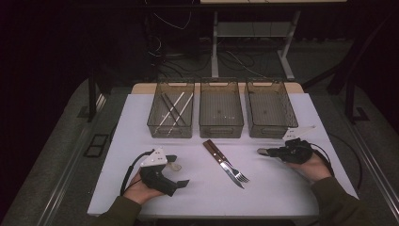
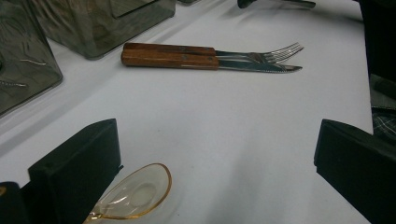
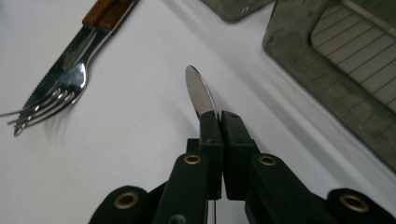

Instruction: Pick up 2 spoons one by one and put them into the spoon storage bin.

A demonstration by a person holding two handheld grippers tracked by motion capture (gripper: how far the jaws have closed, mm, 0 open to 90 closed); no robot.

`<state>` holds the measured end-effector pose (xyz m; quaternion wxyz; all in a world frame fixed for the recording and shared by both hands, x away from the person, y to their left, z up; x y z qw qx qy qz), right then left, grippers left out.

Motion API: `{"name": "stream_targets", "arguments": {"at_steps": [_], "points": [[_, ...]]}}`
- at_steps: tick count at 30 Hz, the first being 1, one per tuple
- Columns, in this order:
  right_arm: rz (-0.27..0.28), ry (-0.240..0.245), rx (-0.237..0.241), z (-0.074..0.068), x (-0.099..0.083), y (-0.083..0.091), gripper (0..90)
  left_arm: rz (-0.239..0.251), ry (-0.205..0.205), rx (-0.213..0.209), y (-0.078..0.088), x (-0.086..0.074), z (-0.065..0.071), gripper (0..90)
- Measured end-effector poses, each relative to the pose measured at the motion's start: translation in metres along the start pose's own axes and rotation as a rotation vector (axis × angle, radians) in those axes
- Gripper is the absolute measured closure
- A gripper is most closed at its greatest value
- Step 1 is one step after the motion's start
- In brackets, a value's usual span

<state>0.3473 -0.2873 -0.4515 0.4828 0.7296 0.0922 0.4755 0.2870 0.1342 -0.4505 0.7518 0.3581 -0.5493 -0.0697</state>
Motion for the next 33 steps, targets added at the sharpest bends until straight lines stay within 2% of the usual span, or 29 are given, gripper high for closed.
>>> {"name": "stream_targets", "arguments": {"at_steps": [9, 13, 33], "points": [[0.073, -0.025, -0.037, 0.0, 0.016, 0.011, 88.4, 0.002, 0.012, 0.005, 0.0, -0.002, -0.004, 0.0], [0.111, -0.039, -0.045, -0.001, 0.026, 0.014, 88.4, -0.012, 0.013, 0.004, 0.0, -0.003, -0.003, 0.0], [0.255, -0.1, -0.063, -0.003, 0.071, 0.013, 88.4, -0.022, 0.011, 0.004, -0.001, -0.004, -0.002, 0.0]]}}
Point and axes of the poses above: each handheld gripper's, and its own axes: y roughly backward along the jaws, x roughly out of its top, z roughly to its right, the point moved 3 cm from there along -y, roughly forward along the jaws, and after that the axes turned 7 degrees about -z, right-handed, at the moved point
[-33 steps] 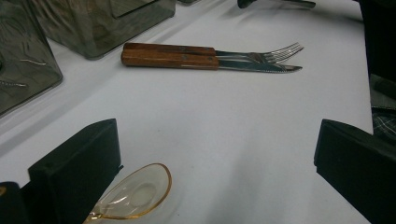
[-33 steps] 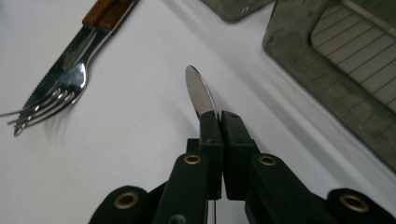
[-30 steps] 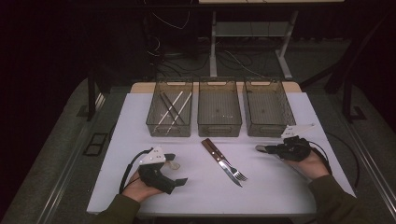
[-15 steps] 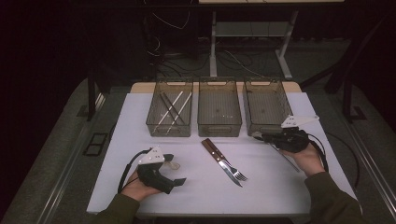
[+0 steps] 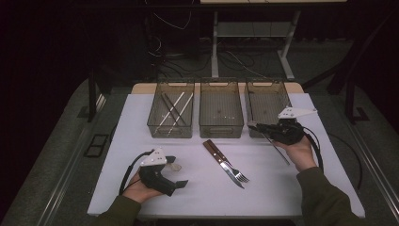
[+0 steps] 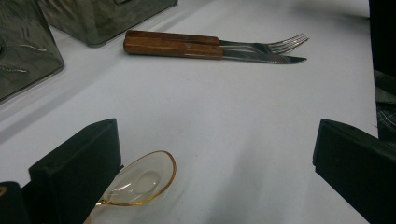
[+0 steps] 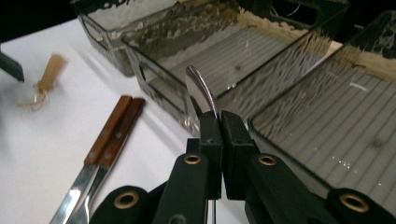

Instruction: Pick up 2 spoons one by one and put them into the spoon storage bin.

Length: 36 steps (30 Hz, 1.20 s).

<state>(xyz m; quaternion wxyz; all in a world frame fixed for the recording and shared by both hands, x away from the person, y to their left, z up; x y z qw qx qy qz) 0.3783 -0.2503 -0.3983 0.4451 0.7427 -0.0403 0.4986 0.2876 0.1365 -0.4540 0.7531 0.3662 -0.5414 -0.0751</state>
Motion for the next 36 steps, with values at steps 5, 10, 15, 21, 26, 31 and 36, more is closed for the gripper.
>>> {"name": "stream_targets", "arguments": {"at_steps": [5, 10, 15, 21, 26, 31, 36], "points": [[0.017, -0.003, -0.002, -0.003, 0.011, -0.006, 88.4, 0.001, 0.001, 0.0, 0.0, 0.0, 0.0, 0.0], [0.036, -0.004, -0.01, -0.003, 0.023, -0.011, 88.4, 0.001, -0.001, 0.0, 0.0, 0.0, 0.0, 0.0], [0.052, -0.01, -0.016, -0.002, 0.038, -0.018, 88.3, 0.006, 0.004, -0.003, 0.0, 0.001, 0.0, 0.0], [0.051, -0.016, -0.029, -0.003, 0.056, -0.029, 88.4, 0.008, 0.004, -0.001, 0.0, 0.001, 0.001, 0.0], [0.062, -0.036, -0.03, 0.0, 0.069, -0.037, 88.3, 0.014, 0.013, 0.003, 0.0, 0.001, 0.0, 0.0], [0.072, -0.059, -0.045, 0.004, 0.08, -0.046, 88.3, 0.017, 0.009, 0.005, 0.0, 0.002, 0.001, 0.1], [0.073, -0.056, -0.059, 0.007, 0.092, -0.055, 88.3, 0.017, 0.011, 0.003, 0.0, 0.003, 0.001, 0.2]]}}
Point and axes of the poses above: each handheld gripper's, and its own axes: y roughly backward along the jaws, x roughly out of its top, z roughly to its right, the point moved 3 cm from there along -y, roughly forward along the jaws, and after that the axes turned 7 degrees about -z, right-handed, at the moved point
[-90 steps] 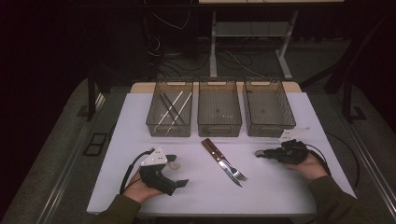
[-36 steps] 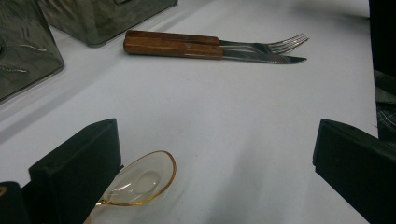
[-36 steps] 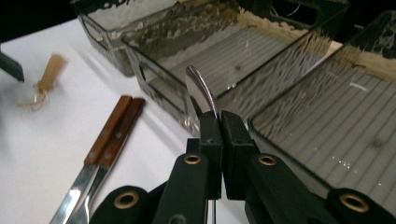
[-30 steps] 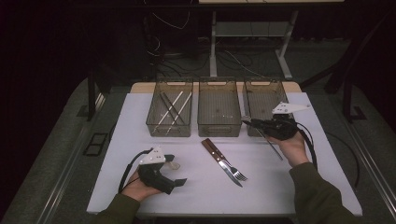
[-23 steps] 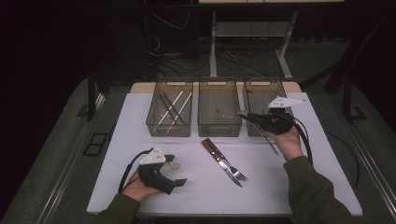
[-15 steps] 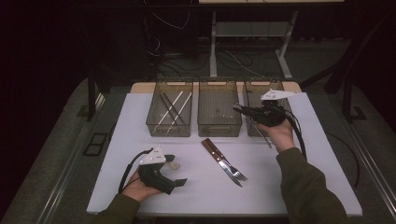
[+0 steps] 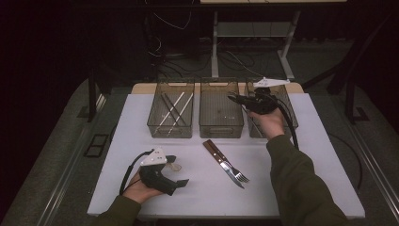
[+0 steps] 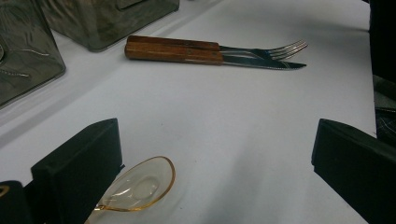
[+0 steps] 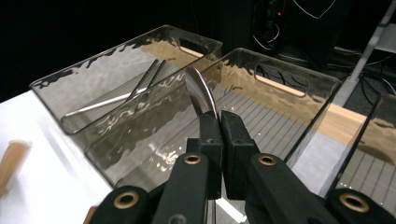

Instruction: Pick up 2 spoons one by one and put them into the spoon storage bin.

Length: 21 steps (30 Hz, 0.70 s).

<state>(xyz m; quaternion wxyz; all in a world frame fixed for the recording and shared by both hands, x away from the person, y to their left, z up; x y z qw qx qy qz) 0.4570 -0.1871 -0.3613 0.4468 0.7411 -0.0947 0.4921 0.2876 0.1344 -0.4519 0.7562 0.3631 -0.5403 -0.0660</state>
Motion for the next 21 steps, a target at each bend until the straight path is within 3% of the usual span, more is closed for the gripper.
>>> {"name": "stream_targets", "arguments": {"at_steps": [21], "points": [[0.016, -0.018, -0.008, -0.009, 0.041, -0.05, 88.3, 0.009, -0.017, -0.011, 0.0, 0.002, 0.001, 0.3]]}}
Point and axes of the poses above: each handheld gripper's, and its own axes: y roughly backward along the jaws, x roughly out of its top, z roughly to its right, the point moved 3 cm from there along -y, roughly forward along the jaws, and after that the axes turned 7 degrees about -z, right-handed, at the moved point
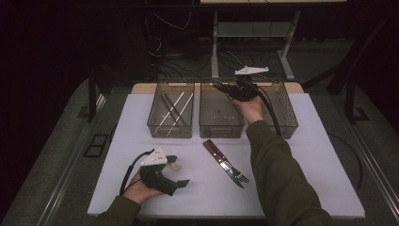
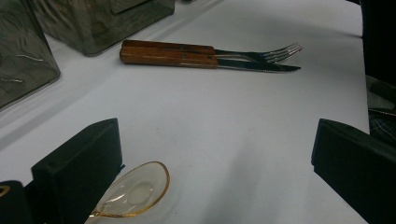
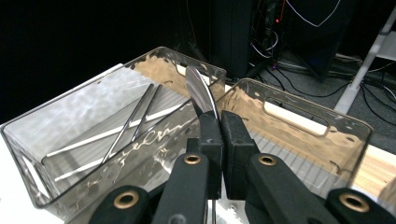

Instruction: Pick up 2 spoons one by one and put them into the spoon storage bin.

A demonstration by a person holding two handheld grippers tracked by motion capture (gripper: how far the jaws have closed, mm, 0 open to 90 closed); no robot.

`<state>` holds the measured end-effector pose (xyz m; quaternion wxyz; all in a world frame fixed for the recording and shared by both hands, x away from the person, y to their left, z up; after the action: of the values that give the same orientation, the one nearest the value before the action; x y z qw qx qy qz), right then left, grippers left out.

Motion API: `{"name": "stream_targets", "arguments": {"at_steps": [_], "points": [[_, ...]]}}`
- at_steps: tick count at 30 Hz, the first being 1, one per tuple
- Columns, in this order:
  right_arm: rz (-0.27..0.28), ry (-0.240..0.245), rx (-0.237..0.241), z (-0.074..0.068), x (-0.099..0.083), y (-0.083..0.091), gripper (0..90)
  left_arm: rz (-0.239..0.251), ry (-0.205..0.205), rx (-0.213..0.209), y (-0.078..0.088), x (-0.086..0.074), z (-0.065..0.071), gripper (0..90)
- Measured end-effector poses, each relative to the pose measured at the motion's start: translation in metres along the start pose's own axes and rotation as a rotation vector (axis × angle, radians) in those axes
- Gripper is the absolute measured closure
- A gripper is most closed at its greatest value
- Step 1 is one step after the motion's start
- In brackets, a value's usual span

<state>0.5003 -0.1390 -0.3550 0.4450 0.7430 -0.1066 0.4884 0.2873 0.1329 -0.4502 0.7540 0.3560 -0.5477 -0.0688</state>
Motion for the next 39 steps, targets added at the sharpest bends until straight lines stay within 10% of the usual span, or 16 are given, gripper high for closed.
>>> {"name": "stream_targets", "arguments": {"at_steps": [30, 39], "points": [[-0.116, 0.01, -0.035, -0.001, -0.021, -0.044, 87.1, -0.009, -0.007, -0.011, -0.001, 0.0, 0.001, 0.3], [-0.11, -0.022, -0.021, 0.002, -0.021, -0.036, 66.0, -0.01, -0.002, -0.012, -0.001, 0.0, 0.002, 0.3]]}}
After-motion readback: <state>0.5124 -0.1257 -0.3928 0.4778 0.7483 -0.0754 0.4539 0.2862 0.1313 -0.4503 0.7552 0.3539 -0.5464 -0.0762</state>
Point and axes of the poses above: each handheld gripper's, and its own axes: y roughly backward along the jaws, x roughly out of its top, z roughly to its right, the point moved 3 cm from there along -y, roughly forward along the jaws, and after that the axes turned 7 degrees about -z, right-handed, at the moved point
